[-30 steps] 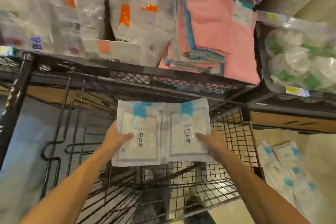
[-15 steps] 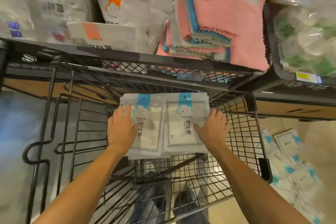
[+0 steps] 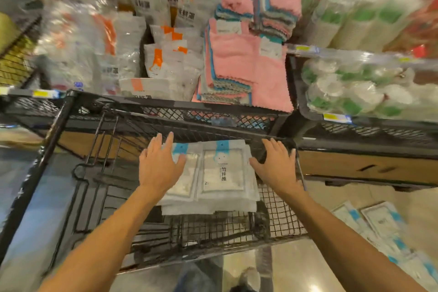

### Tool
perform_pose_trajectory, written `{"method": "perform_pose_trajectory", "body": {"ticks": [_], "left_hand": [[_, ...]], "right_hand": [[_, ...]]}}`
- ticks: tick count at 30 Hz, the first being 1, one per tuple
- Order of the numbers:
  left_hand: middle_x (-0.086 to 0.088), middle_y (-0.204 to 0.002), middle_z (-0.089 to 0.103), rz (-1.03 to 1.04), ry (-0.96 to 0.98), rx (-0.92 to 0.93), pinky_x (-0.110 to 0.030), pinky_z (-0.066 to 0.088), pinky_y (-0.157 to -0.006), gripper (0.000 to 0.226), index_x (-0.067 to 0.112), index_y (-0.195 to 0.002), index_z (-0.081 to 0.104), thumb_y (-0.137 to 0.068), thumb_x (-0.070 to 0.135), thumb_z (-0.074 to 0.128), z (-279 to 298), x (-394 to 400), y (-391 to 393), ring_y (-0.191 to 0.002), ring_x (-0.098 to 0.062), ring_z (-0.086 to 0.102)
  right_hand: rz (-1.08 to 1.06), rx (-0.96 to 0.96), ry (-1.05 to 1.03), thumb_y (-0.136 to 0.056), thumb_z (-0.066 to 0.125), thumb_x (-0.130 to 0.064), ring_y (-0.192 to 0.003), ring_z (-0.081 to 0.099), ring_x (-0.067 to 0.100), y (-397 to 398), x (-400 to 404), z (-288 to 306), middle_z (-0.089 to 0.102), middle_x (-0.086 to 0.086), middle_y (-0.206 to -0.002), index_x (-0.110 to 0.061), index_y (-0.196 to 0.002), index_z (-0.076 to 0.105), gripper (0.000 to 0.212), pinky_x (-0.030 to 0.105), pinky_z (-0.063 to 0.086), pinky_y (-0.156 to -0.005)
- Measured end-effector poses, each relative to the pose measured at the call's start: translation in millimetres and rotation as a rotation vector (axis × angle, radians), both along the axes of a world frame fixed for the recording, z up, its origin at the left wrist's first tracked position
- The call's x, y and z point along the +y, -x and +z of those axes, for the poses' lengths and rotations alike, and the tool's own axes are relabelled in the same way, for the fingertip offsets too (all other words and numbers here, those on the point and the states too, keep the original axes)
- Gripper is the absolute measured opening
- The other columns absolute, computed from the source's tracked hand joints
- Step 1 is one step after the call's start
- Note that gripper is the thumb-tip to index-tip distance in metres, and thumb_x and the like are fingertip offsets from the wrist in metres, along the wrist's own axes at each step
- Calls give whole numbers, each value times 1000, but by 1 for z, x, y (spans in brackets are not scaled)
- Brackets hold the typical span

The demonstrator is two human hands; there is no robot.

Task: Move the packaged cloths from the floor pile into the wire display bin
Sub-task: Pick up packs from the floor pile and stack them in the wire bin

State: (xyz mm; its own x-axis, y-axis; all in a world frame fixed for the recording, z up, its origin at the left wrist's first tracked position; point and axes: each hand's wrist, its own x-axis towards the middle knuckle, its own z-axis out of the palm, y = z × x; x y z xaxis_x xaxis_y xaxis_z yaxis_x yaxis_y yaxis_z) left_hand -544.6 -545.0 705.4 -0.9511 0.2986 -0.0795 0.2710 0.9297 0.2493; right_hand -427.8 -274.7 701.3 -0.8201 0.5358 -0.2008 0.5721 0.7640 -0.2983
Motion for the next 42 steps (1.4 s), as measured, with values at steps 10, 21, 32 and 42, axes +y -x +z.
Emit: {"method": "perform_pose_trajectory", "body": {"ticks": [10,21,32,42], "left_hand": [[-11,-161,37,-342,-73,144,-53,31,-119,71,21,-157,36,-97,57,48,98,126,-43,-149,-30,33],[-12,-154,46,-987,-124,111,-49,47,-105,68,22,-154,42,-98,60,47,129,280,-167,-139,-31,46],[-8,-168,25,-1350,-57,19,-45,27,-123,70,28,-161,26,-101,59,43,101,354,-332,-154,-26,25],[-6,-167,26,-1262,51,23,-47,23,-123,68,28,-162,25,-101,56,39,66,418,-407,-155,-23,21]], "right_hand": [[-234,188,41,-95,56,-58,-155,24,18,-124,71,97,36,-2,-165,-27,-156,38,71,59,5,-126],[-903,252,-81,-95,61,-54,-140,48,27,-357,69,129,52,4,-153,-20,-153,46,69,45,34,-117],[-1335,207,-110,-92,66,-52,-131,56,30,-545,32,103,61,6,-143,-19,-144,54,64,47,41,-111],[-1303,113,-102,-94,55,-60,-134,52,24,-626,104,83,56,-2,-147,-25,-147,47,64,45,38,-110]]}}
